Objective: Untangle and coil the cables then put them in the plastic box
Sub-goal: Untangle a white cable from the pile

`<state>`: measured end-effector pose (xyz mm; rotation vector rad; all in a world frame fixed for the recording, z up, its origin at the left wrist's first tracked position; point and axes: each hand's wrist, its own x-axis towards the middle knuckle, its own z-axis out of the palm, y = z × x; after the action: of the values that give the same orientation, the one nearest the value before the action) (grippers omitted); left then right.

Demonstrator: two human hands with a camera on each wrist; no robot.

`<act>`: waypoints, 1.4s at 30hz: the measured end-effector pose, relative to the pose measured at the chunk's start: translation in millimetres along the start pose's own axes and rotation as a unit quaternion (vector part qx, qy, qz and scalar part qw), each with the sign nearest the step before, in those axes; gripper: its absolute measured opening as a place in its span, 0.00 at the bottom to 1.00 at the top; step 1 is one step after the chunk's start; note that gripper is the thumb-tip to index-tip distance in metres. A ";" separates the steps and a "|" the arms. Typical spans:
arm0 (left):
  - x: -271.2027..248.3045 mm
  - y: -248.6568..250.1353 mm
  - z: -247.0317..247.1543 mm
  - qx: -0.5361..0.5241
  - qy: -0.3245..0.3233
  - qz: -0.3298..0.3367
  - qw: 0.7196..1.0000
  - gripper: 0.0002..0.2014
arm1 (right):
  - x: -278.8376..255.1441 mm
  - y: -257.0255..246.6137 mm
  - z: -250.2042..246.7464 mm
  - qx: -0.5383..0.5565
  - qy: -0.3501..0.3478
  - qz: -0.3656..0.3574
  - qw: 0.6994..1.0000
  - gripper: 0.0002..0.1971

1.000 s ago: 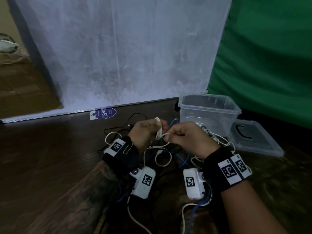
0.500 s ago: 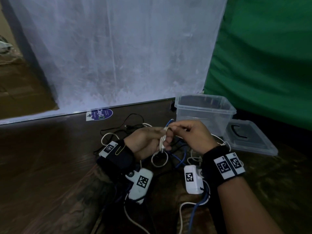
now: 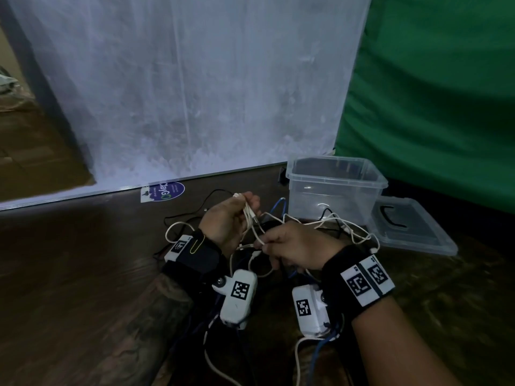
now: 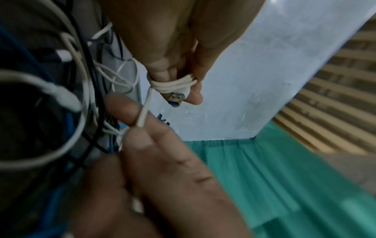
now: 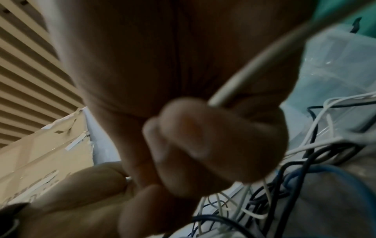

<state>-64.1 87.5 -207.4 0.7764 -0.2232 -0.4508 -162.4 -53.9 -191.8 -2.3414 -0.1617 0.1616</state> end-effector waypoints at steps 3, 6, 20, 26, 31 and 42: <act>-1.2 -5.5 -3.0 0.121 0.003 0.063 0.991 0.10 | -4.6 -6.2 -7.3 -0.035 0.033 -0.041 0.998 0.11; -3.8 -7.2 -8.2 0.301 -0.008 0.118 0.946 0.10 | -6.5 -11.8 -11.5 -0.041 0.109 -0.083 0.990 0.08; -27.8 7.3 23.5 0.119 -0.259 -0.114 0.952 0.13 | 3.5 16.3 -22.8 0.218 0.279 -0.122 0.927 0.07; -20.7 24.6 23.5 -0.073 -0.166 -0.057 0.982 0.16 | 4.7 14.0 -10.8 0.209 0.169 -0.049 0.962 0.12; -6.0 37.5 10.2 -0.115 -0.034 0.005 0.993 0.11 | 1.1 -3.8 -4.1 0.083 0.118 -0.063 0.988 0.12; -0.4 15.8 2.5 0.133 0.090 0.165 0.973 0.12 | -5.0 -13.6 -2.9 -0.019 0.095 -0.082 0.992 0.17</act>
<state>-60.4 95.9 -194.3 1.0157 -0.2416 -0.0328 -167.8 -47.3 -179.8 -2.3534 -0.2636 -0.1459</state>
